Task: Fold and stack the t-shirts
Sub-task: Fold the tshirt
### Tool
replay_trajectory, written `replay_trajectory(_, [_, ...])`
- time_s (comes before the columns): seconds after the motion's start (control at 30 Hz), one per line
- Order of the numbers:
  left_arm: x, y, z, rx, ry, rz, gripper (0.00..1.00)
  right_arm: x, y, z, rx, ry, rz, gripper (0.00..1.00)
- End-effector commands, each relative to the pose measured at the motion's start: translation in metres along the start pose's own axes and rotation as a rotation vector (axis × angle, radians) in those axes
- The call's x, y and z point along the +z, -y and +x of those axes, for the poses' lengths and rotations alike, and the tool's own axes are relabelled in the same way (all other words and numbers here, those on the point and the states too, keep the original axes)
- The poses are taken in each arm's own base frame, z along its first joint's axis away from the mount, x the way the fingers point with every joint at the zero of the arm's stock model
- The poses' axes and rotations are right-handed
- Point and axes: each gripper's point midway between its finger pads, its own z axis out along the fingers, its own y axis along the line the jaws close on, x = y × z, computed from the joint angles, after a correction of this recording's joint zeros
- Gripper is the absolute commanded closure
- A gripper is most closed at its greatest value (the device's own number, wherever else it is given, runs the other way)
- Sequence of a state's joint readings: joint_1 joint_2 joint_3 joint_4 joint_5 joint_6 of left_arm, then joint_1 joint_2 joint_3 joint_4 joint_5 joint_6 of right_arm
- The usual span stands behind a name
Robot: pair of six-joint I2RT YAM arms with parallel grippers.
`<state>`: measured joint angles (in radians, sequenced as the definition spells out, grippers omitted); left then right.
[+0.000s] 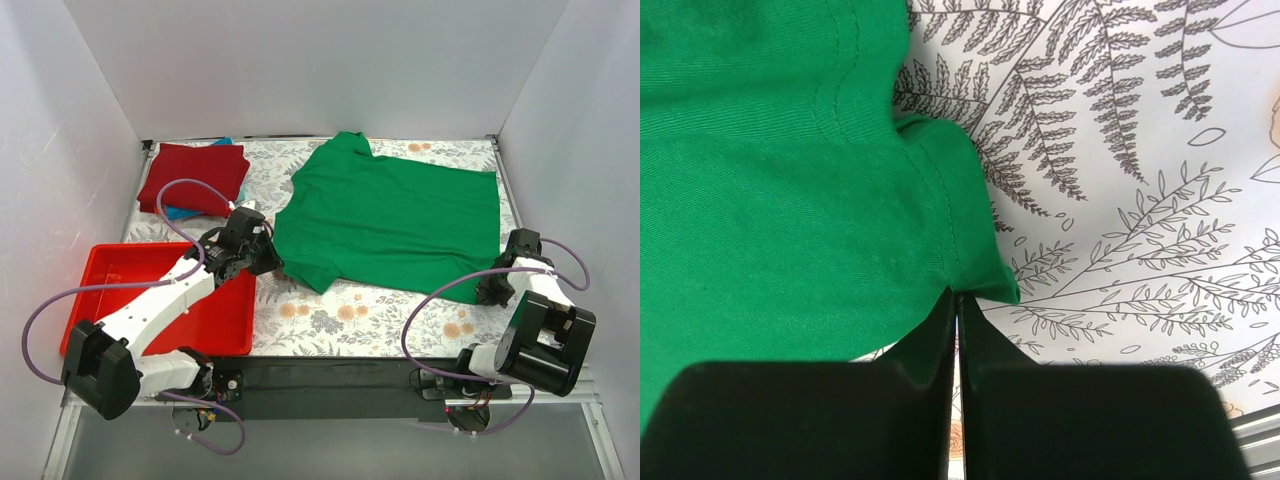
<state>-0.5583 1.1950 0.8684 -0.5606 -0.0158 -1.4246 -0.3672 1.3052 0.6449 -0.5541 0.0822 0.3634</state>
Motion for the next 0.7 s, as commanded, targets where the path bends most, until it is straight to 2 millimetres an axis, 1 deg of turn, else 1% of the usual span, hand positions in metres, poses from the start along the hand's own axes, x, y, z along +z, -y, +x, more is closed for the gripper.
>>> replay_trajectory(0.0, [-0.016, 0.013, -0.019, 0.011, 0.057, 0.035, 1.00, -0.005, -0.008, -0.007, -0.002, 0.011, -0.039, 0.99])
replay_trajectory(0.1, [-0.025, 0.015, -0.026, 0.009, 0.082, 0.034, 1.00, -0.022, -0.018, -0.015, 0.007, 0.041, -0.092, 0.99])
replay_trajectory(0.13, [-0.029, 0.015, -0.026, 0.010, 0.087, 0.032, 1.00, -0.033, -0.022, -0.025, 0.009, 0.087, -0.113, 0.99])
replay_trajectory(0.17, [-0.031, 0.015, -0.028, 0.011, 0.094, 0.035, 1.00, -0.038, -0.028, -0.026, 0.014, 0.091, -0.146, 0.99])
replay_trajectory(0.23, [-0.036, 0.017, -0.030, 0.011, 0.102, 0.039, 1.00, -0.050, -0.031, -0.032, 0.015, 0.112, -0.159, 0.99])
replay_trajectory(0.27, [-0.036, 0.017, -0.030, 0.012, 0.101, 0.040, 1.00, -0.052, -0.032, -0.033, 0.014, 0.111, -0.162, 0.99])
replay_trajectory(0.37, [-0.038, 0.019, -0.030, 0.011, 0.098, 0.050, 1.00, -0.055, -0.031, -0.027, 0.012, 0.083, -0.162, 0.99])
replay_trajectory(0.4, [-0.039, 0.019, -0.029, 0.011, 0.094, 0.048, 1.00, -0.056, -0.031, -0.022, 0.012, 0.065, -0.162, 0.99])
replay_trajectory(0.5, [-0.046, 0.018, -0.029, 0.009, 0.098, 0.045, 1.00, -0.063, -0.033, -0.018, 0.012, 0.055, -0.183, 0.99])
replay_trajectory(0.53, [-0.050, 0.018, -0.030, 0.009, 0.105, 0.050, 1.00, -0.066, -0.032, -0.011, 0.012, 0.030, -0.176, 0.99])
replay_trajectory(0.67, [-0.056, 0.018, -0.027, 0.017, 0.093, 0.053, 1.00, -0.066, -0.028, 0.001, 0.016, -0.003, -0.171, 0.99])
